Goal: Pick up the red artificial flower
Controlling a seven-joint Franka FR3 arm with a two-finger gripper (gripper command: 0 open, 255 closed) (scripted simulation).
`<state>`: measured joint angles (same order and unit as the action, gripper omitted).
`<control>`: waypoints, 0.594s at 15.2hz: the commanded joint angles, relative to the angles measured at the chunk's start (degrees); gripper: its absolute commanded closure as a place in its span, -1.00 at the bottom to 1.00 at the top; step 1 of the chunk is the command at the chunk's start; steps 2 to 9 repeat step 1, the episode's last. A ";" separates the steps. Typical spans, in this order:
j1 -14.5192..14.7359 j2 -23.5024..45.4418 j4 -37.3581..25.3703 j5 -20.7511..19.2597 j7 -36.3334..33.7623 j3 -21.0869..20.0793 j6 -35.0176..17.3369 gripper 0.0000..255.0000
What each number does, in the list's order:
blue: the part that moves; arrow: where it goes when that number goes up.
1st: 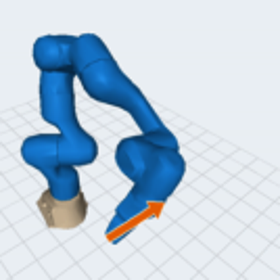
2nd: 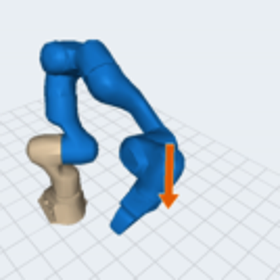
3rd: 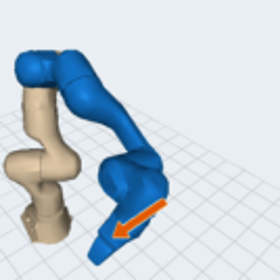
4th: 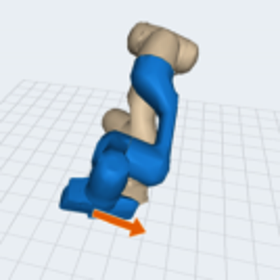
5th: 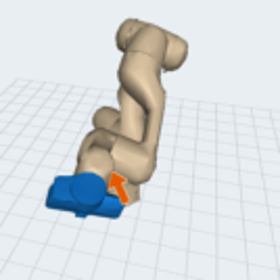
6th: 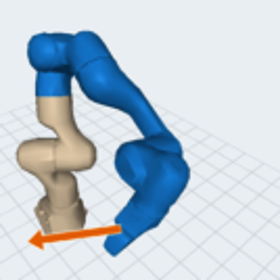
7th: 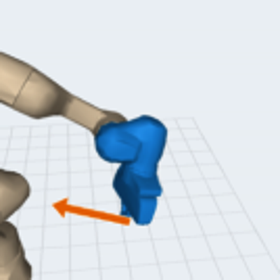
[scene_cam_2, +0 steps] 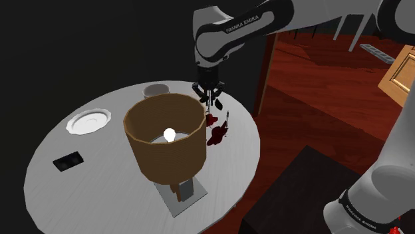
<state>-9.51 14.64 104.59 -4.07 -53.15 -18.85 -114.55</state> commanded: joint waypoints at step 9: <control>-0.02 -0.24 -0.16 0.09 0.05 -0.03 0.38 1.00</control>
